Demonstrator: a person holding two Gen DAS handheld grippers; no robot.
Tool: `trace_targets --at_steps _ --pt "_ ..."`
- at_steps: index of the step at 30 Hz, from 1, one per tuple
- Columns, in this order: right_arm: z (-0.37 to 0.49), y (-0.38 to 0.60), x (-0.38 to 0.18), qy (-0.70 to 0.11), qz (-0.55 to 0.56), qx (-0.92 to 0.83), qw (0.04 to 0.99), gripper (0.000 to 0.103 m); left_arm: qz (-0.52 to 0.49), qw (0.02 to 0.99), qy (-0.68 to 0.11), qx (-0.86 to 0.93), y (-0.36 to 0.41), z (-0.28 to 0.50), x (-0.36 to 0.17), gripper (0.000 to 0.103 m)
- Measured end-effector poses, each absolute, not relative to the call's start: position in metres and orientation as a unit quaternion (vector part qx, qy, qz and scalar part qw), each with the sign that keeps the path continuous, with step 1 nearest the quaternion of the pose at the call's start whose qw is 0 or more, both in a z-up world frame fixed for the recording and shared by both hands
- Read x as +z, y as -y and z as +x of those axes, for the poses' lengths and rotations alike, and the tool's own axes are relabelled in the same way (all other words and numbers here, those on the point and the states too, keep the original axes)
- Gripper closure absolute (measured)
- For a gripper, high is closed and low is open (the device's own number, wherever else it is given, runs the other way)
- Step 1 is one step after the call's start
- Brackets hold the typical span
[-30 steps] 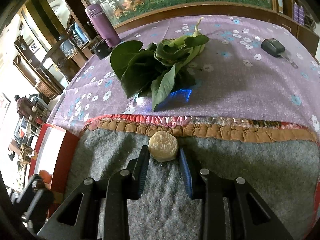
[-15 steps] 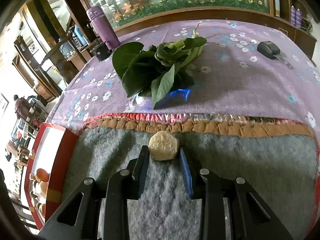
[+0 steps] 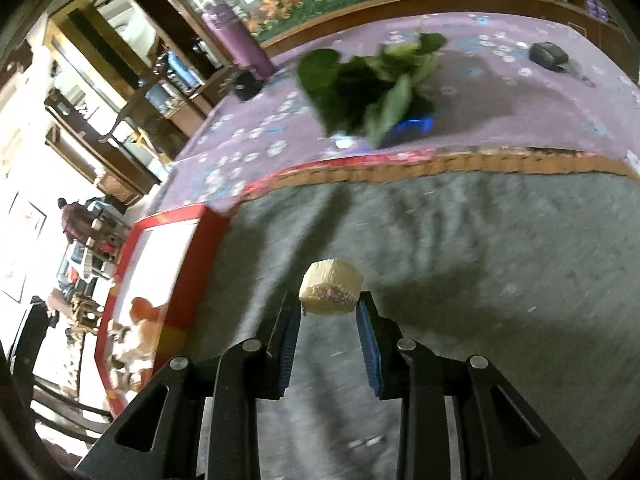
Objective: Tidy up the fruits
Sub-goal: 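Carry the tan cake and red date over the white tray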
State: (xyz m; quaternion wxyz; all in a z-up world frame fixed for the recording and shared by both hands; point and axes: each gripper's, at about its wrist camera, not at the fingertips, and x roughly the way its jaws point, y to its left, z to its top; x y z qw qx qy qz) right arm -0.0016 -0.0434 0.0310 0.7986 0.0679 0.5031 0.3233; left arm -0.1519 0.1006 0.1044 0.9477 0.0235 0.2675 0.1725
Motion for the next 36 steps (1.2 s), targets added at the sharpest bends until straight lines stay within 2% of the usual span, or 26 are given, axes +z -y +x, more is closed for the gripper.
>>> trace_targets --at_steps 15,36 --pt "-0.076 -0.02 0.097 -0.429 0.016 0.395 0.812 0.074 -0.012 0.947 -0.242 0.21 -0.147 -0.191 0.108 0.087" --pt "-0.107 -0.092 0.084 -0.427 -0.033 0.438 0.791 0.074 -0.047 0.934 -0.247 0.254 -0.204 -0.199 0.092 0.087"
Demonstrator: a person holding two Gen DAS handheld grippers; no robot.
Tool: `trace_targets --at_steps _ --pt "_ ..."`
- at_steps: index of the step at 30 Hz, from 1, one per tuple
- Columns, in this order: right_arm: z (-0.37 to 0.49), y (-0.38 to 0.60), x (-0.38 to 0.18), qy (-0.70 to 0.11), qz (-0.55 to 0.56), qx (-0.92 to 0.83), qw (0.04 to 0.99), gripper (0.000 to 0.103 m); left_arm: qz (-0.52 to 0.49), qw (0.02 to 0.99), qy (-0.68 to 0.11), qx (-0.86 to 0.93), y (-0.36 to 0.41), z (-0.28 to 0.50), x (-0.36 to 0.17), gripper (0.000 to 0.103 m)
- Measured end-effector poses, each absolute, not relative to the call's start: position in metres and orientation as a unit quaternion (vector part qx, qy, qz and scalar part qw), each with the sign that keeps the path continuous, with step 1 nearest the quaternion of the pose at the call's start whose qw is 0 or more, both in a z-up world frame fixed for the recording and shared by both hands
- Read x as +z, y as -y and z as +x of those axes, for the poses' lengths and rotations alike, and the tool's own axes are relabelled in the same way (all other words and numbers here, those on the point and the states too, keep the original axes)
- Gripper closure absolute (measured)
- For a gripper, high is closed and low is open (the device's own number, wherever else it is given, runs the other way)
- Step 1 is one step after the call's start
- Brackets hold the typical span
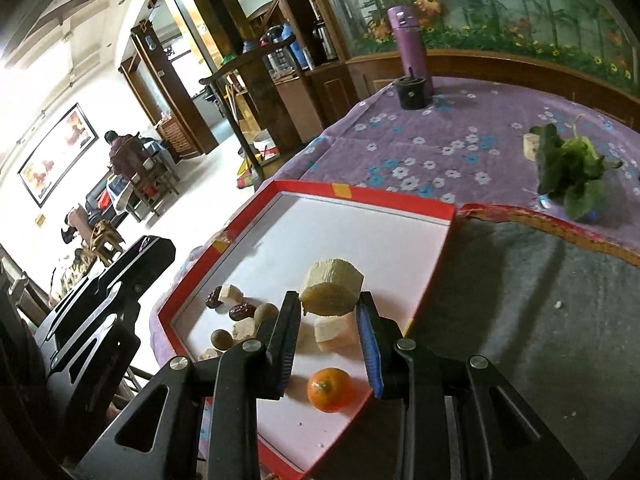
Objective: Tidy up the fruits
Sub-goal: 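Carry the tan cake and red date over the white tray, then open the left tool to drop the date while the right tool drops the cake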
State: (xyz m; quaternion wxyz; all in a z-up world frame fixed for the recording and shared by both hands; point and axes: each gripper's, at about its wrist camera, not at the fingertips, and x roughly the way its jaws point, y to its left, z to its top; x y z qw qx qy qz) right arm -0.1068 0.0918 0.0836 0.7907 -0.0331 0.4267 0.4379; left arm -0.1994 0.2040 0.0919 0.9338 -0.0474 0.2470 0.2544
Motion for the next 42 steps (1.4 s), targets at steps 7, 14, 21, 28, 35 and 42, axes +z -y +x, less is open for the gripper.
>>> trace_targets --at_steps 7,14,21,28,35,42 --pt "-0.107 -0.107 0.072 -0.434 -0.039 0.446 0.782 0.074 -0.049 0.927 -0.261 0.264 -0.215 -0.193 0.082 0.087" --pt "-0.105 -0.114 0.059 -0.438 -0.048 0.447 0.779 0.074 -0.048 0.919 -0.283 0.272 -0.22 -0.181 0.065 0.087" --pt "-0.105 -0.117 0.049 -0.434 -0.056 0.449 0.779 0.072 -0.041 0.907 -0.307 0.284 -0.221 -0.168 0.051 0.087" --pt "-0.104 -0.114 0.049 -0.431 -0.053 0.45 0.78 0.069 -0.041 0.897 -0.322 0.301 -0.22 -0.164 0.045 0.072" --pt "-0.112 -0.094 0.067 -0.408 -0.037 0.454 0.791 0.061 -0.031 0.9 -0.294 0.32 -0.206 -0.177 0.063 0.028" --pt "-0.139 -0.07 0.098 -0.362 -0.036 0.452 0.814 0.049 -0.027 0.903 -0.266 0.336 -0.191 -0.199 0.089 0.019"
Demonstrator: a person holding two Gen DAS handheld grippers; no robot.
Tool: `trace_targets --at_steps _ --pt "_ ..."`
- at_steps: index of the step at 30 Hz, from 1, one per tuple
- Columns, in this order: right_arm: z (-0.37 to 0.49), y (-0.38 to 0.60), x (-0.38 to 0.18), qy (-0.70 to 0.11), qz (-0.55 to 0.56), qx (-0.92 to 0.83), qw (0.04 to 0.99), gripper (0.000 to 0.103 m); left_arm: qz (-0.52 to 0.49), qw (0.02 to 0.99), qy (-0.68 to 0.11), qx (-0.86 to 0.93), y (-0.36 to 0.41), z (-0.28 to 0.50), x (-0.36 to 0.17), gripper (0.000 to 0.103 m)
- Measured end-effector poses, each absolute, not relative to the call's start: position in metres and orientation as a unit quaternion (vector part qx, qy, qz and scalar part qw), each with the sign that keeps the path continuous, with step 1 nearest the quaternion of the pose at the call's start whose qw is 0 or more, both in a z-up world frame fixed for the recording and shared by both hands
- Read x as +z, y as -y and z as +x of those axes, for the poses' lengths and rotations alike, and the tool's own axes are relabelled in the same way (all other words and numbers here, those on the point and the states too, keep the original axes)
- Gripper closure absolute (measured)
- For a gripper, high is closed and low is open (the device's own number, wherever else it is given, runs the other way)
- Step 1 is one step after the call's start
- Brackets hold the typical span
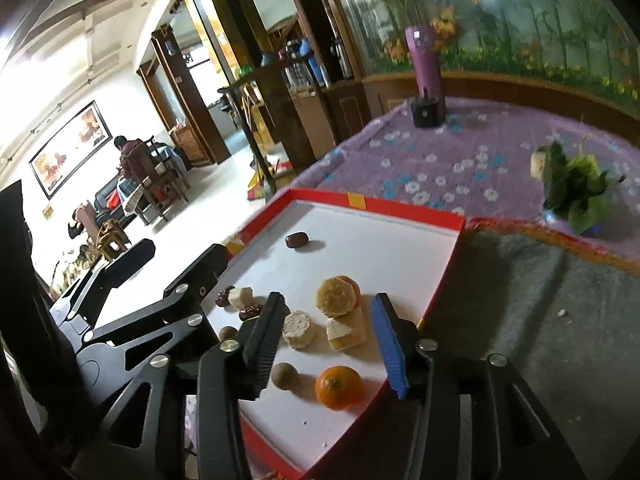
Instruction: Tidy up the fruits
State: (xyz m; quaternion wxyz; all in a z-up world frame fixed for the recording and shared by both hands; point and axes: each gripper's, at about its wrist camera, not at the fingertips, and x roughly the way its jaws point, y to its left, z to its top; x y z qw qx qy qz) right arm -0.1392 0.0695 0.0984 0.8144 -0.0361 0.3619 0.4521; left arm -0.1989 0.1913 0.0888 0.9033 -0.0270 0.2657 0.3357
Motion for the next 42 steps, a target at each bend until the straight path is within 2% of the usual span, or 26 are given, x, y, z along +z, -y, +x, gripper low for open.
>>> trace_targets --at_steps 3,8,10,17,22,42 --pt "-0.156 -0.056 0.112 -0.335 -0.042 0.448 0.828 0.042 -0.022 0.904 -0.253 0.344 -0.184 -0.212 0.099 0.016" --pt "-0.188 -0.028 0.133 -0.285 -0.045 0.444 0.848 0.037 -0.012 0.9 -0.24 0.363 -0.17 -0.234 0.112 0.009" --pt "-0.2 -0.017 0.138 -0.272 -0.038 0.447 0.851 0.035 0.003 0.894 -0.236 0.38 -0.163 -0.243 0.116 0.0" --pt "-0.229 0.017 0.151 -0.231 -0.019 0.453 0.861 0.033 -0.013 0.906 -0.236 0.352 -0.146 -0.281 0.126 0.0" --pt "-0.243 0.039 0.167 -0.218 0.006 0.459 0.861 0.031 -0.022 0.919 -0.196 0.342 -0.132 -0.311 0.143 0.0" --pt "-0.304 0.055 0.198 -0.166 0.004 0.466 0.869 0.028 -0.022 0.918 -0.184 0.352 -0.113 -0.356 0.167 0.0"
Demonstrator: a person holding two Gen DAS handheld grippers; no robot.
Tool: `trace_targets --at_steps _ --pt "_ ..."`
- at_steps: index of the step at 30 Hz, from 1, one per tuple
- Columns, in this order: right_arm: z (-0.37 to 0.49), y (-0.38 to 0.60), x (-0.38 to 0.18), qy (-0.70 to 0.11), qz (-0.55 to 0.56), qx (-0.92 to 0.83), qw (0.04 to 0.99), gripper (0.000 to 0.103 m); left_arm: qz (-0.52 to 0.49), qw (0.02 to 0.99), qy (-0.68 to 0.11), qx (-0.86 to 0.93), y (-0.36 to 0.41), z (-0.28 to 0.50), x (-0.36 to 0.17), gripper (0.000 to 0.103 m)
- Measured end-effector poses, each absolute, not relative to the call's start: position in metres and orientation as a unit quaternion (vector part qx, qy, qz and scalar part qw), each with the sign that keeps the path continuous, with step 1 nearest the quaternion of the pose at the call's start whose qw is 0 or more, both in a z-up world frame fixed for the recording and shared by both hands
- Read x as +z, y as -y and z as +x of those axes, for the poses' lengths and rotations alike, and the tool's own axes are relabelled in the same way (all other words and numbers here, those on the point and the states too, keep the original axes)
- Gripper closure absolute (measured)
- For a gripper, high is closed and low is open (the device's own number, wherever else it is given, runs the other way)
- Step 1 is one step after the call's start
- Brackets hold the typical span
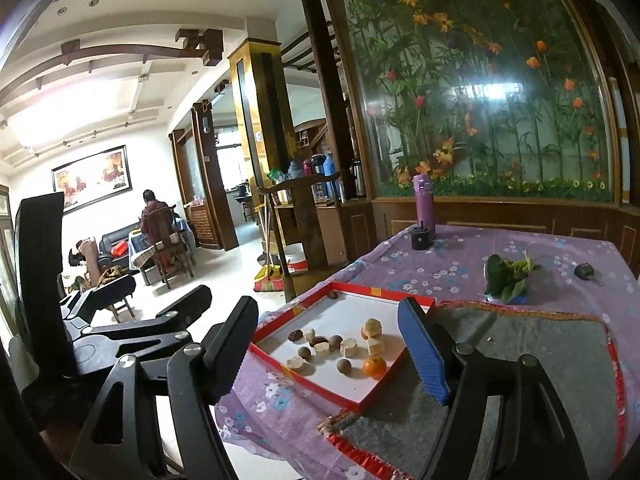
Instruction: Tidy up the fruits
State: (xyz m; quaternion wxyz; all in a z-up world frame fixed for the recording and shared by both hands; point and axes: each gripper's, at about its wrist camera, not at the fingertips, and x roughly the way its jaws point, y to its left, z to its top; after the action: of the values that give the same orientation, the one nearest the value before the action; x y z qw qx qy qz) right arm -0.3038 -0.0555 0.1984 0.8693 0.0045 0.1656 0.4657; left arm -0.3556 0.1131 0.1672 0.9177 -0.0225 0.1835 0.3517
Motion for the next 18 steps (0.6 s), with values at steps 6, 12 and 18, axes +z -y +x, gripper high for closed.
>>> trace_targets --at_steps 6,12,18 --pt "-0.3093 0.059 0.1998 -0.151 0.002 0.457 0.877 0.027 -0.019 0.922 -0.184 0.34 -0.1067 -0.3566 0.1686 0.0" --pt "-0.31 0.0603 0.2001 -0.15 0.003 0.456 0.877 0.027 -0.023 0.925 -0.184 0.332 -0.1035 -0.3592 0.1709 0.0" --pt "-0.31 0.0609 0.2002 -0.151 0.003 0.456 0.877 0.027 -0.028 0.925 -0.182 0.332 -0.1049 -0.3612 0.1719 0.0"
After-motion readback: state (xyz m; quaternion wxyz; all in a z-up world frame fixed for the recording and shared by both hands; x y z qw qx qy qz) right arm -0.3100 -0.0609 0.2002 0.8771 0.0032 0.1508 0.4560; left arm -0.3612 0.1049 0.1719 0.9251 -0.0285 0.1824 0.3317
